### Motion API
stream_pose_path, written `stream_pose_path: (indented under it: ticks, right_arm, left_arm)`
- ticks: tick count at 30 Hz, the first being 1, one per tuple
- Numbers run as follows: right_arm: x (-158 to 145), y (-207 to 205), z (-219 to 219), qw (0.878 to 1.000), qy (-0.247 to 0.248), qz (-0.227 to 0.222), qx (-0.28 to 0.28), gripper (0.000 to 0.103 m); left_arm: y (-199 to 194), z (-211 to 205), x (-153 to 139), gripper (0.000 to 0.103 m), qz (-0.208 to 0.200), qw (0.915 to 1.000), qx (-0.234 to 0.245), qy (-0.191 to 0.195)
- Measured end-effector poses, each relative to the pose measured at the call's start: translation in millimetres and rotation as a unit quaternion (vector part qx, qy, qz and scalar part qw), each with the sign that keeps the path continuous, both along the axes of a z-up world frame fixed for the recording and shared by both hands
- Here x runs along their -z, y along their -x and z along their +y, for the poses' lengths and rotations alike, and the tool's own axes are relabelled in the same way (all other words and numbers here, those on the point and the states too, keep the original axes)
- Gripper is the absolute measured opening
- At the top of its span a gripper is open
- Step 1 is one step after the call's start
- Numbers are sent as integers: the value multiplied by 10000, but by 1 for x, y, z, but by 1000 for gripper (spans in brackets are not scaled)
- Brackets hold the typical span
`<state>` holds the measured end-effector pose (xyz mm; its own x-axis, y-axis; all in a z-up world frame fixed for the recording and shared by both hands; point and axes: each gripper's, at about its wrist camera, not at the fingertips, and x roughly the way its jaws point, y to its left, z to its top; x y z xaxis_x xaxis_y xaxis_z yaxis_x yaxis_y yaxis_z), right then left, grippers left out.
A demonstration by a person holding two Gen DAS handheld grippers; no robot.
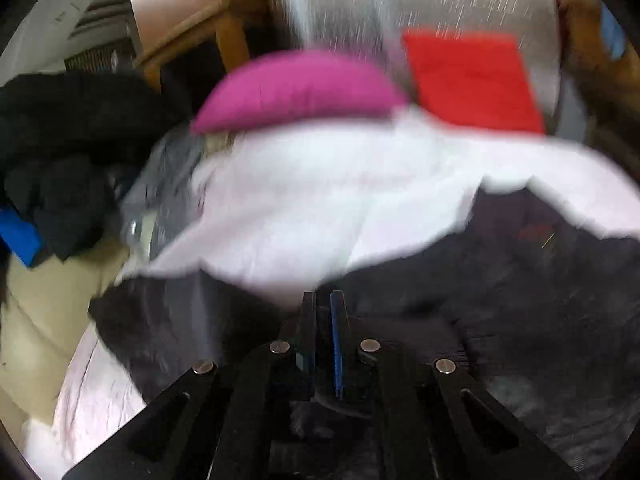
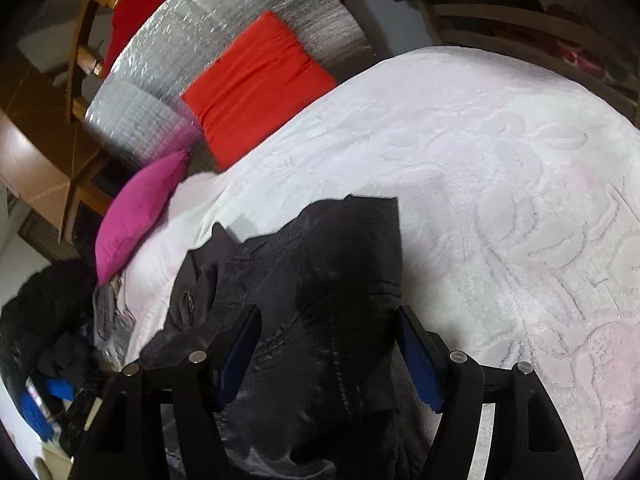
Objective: Fold large clothes
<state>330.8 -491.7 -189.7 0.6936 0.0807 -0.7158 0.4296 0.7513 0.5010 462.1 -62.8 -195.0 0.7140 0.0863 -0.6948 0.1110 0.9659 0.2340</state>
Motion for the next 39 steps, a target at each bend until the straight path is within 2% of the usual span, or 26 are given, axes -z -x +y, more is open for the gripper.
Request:
stream_pose_path:
  ticks: [3, 6, 8, 10, 11, 14, 15, 17, 19, 20, 22, 24, 26, 27, 29, 31, 33, 36, 38, 39]
  right_arm:
    - [1, 1, 2, 9996, 225, 150, 35, 72]
    - [-10, 13, -9, 9995, 125, -178, 229, 72]
    - [-16, 19, -13, 9988, 127, -342, 319, 72]
    - [-17, 17, -14, 9991, 132, -314, 263, 70]
    - [-14, 13, -12, 9994, 132, -253, 190, 63]
    - [-4, -1, 1, 9993, 369, 74, -54, 43]
    - [0, -6, 8, 9976, 632, 271, -99, 42]
    - [10, -14, 14, 9930, 984, 649, -103, 41]
    - [19, -17, 14, 9900, 1102, 877, -48, 41]
    - [18, -17, 14, 9896, 1115, 907, -28, 41]
    - [9, -14, 11, 9905, 1053, 888, -15, 42]
    - [-7, -7, 8, 9921, 1006, 750, 93, 45]
    - [-30, 5, 12, 9909, 1251, 442, 229, 54]
    - [-44, 13, 17, 9888, 1463, 173, 247, 55]
    - [-60, 20, 27, 9873, 1580, -150, 39, 56]
    - [-65, 22, 41, 9881, 1459, -314, -375, 56]
    - [-58, 17, 61, 9875, 1337, -124, -820, 56]
    - [-31, 4, 82, 9843, 1143, 402, -1280, 56]
    - [-8, -5, 89, 9812, 964, 877, -1420, 56]
    - [5, -10, 91, 9778, 964, 1148, -1464, 56]
  left_arm:
    - [-3, 8, 16, 1, 46, 9986, -294, -439]
    - [0, 22, 10, 1, 2, 9967, -508, -632]
    - [2, 28, 9, 1, 103, 9975, -479, -501]
    - [5, 27, 6, 1, 243, 9993, -253, -98]
    - [14, 27, 6, 1, 285, 9995, -109, 59]
    - [26, 11, -3, 3, 168, 9995, 210, 175]
    - [30, 7, -5, 6, 138, 9993, 285, 221]
    - [33, 3, -8, 31, 64, 9992, 310, 241]
    - [37, 1, -12, 42, -83, 9991, 319, 282]
    - [40, 1, -15, 42, -166, 9989, 321, 291]
    - [42, 1, -21, 43, -289, 9984, 331, 343]
    - [48, 4, -32, 51, -439, 9969, 347, 549]
    - [53, 4, -39, 65, -523, 9952, 397, 727]
    - [55, 3, -40, 66, -514, 9945, 465, 784]
    - [57, -5, -35, 66, -412, 9945, 607, 753]
    - [58, -19, -22, 66, -188, 9953, 798, 525]
    - [51, -32, -1, 66, 250, 9958, 860, 198]
    - [42, -37, 29, 66, 842, 9929, 830, 159]
    - [41, -42, 44, 66, 1075, 9905, 849, -107]
    - [43, -43, 43, 66, 1014, 9908, 884, -151]
